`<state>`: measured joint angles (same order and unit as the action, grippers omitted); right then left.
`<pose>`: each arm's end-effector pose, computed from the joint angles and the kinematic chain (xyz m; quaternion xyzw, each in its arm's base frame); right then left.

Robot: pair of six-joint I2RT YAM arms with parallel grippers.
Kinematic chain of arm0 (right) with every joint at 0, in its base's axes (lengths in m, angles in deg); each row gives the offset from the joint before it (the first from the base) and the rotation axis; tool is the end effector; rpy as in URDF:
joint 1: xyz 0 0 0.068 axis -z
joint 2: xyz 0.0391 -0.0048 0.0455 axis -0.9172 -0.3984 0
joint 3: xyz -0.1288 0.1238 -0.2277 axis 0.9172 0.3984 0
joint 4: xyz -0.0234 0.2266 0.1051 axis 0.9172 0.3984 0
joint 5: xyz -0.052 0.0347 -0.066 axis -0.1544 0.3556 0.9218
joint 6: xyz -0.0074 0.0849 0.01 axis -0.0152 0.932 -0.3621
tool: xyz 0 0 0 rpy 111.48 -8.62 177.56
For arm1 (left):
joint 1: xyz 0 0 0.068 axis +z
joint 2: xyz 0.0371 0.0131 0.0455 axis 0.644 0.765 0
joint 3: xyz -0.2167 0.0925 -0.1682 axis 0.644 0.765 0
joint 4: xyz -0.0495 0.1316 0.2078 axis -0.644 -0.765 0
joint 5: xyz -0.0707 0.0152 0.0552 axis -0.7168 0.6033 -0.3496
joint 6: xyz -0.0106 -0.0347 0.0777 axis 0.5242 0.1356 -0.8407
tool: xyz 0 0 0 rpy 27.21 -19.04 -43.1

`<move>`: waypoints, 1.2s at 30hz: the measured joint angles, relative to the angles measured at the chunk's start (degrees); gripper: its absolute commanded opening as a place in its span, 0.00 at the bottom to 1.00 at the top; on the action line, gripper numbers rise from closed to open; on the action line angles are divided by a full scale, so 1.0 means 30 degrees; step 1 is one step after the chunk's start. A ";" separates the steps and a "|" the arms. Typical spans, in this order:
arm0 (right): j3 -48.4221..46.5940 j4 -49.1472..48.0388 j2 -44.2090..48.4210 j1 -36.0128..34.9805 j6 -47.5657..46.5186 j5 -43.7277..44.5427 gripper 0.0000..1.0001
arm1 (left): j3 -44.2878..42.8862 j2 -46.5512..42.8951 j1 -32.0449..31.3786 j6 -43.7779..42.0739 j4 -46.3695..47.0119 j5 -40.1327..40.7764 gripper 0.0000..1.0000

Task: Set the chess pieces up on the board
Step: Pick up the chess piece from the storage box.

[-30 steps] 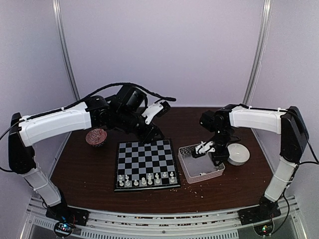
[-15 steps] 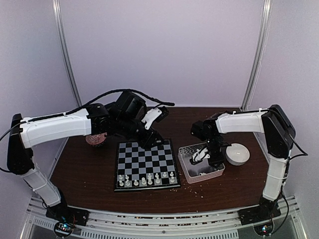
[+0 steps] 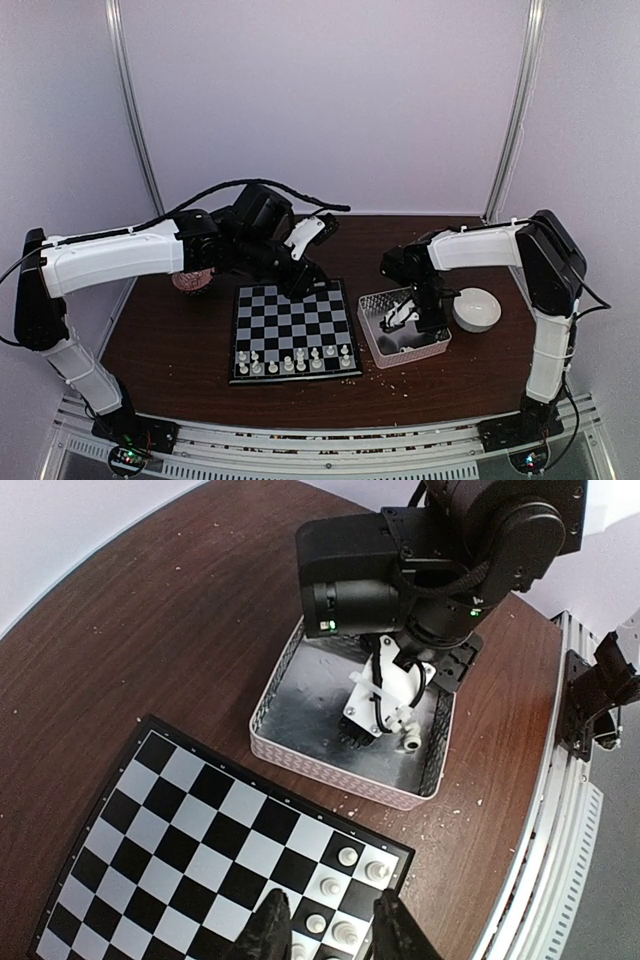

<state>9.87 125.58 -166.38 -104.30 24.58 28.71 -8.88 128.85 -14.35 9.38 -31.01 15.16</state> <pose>0.2644 0.1921 0.1359 0.6784 -0.7274 0.0606 0.0840 0.2117 -0.3210 0.3007 0.3607 0.8299 -0.3027 0.2992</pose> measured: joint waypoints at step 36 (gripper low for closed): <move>0.2973 -3.2042 0.7519 0.3388 3.5692 -2.2294 0.01 | 0.6783 0.3330 -0.3111 -1.1482 3.0199 1.1154 0.37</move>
<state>18.79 29.46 -143.83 -94.14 131.66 -38.17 11.46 138.84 -23.68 -25.06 59.59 48.63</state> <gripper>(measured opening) 0.046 0.399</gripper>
